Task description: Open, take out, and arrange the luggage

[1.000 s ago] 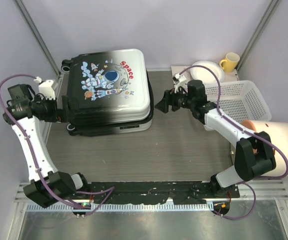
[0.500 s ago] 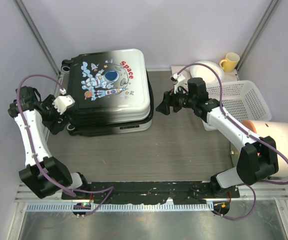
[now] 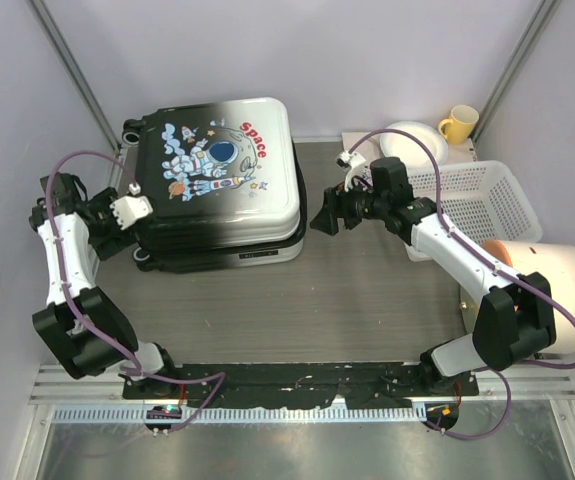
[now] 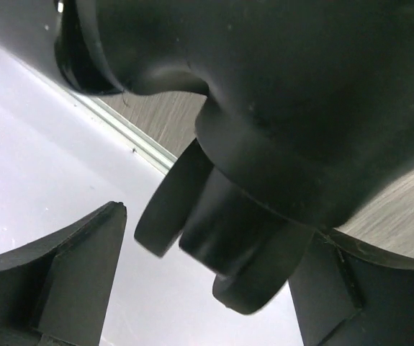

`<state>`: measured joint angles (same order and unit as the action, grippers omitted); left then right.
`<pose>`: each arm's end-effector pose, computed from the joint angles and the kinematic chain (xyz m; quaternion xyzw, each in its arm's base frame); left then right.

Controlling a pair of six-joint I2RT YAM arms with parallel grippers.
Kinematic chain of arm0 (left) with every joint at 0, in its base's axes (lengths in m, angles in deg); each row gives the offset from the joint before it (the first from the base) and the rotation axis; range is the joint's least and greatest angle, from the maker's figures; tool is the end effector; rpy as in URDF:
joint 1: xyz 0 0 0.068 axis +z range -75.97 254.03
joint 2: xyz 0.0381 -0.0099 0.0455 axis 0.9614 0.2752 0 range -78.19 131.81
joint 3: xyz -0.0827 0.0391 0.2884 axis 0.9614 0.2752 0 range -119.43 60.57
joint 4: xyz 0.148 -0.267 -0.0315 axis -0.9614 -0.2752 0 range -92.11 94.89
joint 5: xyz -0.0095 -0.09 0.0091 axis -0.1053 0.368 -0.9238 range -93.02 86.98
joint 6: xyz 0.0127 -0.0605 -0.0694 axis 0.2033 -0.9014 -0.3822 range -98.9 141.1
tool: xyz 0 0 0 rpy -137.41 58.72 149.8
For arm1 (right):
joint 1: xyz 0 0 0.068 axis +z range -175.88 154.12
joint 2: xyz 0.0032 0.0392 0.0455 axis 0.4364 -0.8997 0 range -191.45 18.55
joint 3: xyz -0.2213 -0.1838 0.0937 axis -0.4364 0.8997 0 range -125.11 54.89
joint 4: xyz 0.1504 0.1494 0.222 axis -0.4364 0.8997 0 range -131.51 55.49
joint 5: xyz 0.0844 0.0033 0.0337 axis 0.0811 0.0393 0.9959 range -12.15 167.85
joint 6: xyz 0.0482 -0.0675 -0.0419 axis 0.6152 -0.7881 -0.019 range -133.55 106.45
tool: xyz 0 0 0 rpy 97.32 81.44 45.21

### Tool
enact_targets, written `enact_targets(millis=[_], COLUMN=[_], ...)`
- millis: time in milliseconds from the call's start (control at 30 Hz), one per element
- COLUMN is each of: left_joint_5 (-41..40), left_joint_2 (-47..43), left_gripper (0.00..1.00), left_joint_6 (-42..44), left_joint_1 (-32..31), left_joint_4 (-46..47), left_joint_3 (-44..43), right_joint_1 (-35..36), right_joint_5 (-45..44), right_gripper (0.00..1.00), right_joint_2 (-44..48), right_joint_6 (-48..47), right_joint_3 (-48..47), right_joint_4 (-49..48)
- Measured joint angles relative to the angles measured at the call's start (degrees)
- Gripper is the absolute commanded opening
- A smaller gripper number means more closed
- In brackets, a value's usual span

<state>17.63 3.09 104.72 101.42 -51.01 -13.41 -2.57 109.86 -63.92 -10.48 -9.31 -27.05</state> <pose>0.3174 0.1313 0.2911 0.4876 0.8245 0.0893 0.2728 0.3502 0.1992 0.2924 -0.2783 0.8073 0.3407 0.3933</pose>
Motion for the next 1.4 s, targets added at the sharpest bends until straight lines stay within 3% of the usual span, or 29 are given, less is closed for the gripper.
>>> enact_targets(millis=[267,300,500,767,967,1167,1333,1400], left_joint_5=[4.3,5.2,10.1,15.5,23.4,27.6,30.1,31.1], left_joint_2=[1.9,1.6,0.6,3.2,3.0,1.9,2.1,2.1], left_gripper=[0.49,0.37,0.0,0.0,0.0,0.0,0.0,0.23], left_joint_6=[3.3,4.2,8.0,4.6,-2.8,-12.3,-20.7,-24.7], left_joint_1=[0.5,0.9,2.6,5.0,5.3,5.2,5.2,5.2], left_joint_4=[0.3,0.5,1.1,-7.8,-9.4,-7.2,-6.3,-5.6], left_joint_3=[0.7,1.1,2.4,-6.4,-11.3,-11.4,-14.6,-16.2], right_joint_1=[0.2,0.2,0.2,0.3,0.5,3.5,8.5,10.6], right_joint_5=[-0.1,-0.2,-0.5,-0.5,-0.8,-3.1,-8.2,-10.8], right_gripper=[0.75,0.75,0.75,0.72,0.69,0.72,0.74,0.74], right_joint_2=[0.9,1.4,5.0,7.9,9.5,9.5,4.2,1.4], right_joint_6=[0.0,0.0,-0.2,-0.4,0.1,0.1,0.4,0.3], right_joint_3=[0.3,0.5,3.1,6.6,10.8,16.0,15.9,14.8], right_joint_4=[0.6,0.6,0.5,-0.1,-3.6,-14.0,-26.6,-30.9])
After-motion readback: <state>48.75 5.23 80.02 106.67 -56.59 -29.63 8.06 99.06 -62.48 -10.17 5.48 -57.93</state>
